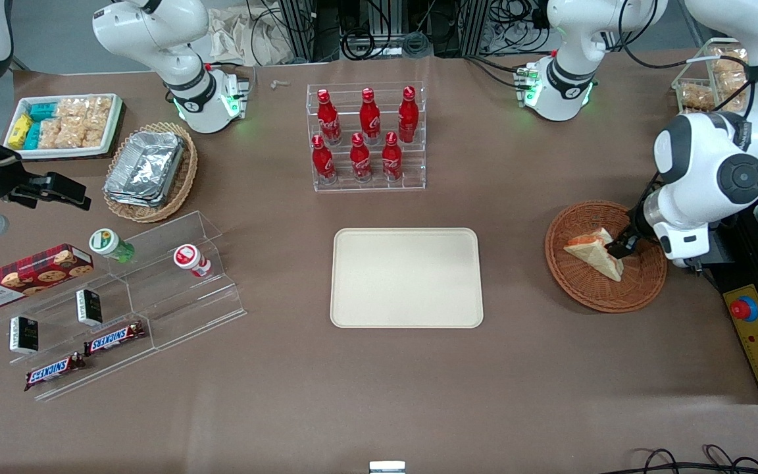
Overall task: Place sandwich from basket to tray
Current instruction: 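Lower the left gripper onto the wrapped sandwich and close on it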
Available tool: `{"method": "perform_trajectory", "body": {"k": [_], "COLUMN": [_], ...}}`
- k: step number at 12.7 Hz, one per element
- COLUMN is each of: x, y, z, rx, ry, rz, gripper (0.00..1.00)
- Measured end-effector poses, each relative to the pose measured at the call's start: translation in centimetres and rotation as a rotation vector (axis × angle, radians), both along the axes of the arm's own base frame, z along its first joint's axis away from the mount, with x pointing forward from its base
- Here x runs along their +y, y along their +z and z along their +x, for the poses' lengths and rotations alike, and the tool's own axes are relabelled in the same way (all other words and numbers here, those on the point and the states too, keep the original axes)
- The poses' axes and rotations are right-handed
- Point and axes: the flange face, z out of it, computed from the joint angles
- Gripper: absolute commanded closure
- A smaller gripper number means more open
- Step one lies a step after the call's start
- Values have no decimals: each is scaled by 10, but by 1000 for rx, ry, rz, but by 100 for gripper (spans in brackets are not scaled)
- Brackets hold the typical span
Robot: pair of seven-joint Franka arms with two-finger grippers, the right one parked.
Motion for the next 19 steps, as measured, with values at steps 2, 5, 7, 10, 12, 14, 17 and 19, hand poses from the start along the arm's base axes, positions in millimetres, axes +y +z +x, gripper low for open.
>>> {"method": "perform_trajectory", "body": {"k": [2, 5, 7, 10, 12, 14, 17, 19], "x": [0, 0, 0, 2, 5, 5, 5, 5], "y": [-14, -40, -54, -67, -77, -86, -99, -99], "z": [-3, -6, -7, -7, -6, -5, -4, -3], "rx": [-1, 18, 39, 54, 52, 46, 46, 42], "ry": [-1, -1, -1, 2, 7, 7, 7, 6], "rz": [0, 1, 2, 3, 4, 5, 6, 6], "gripper": [0, 0, 0, 0, 0, 7, 87, 100]}}
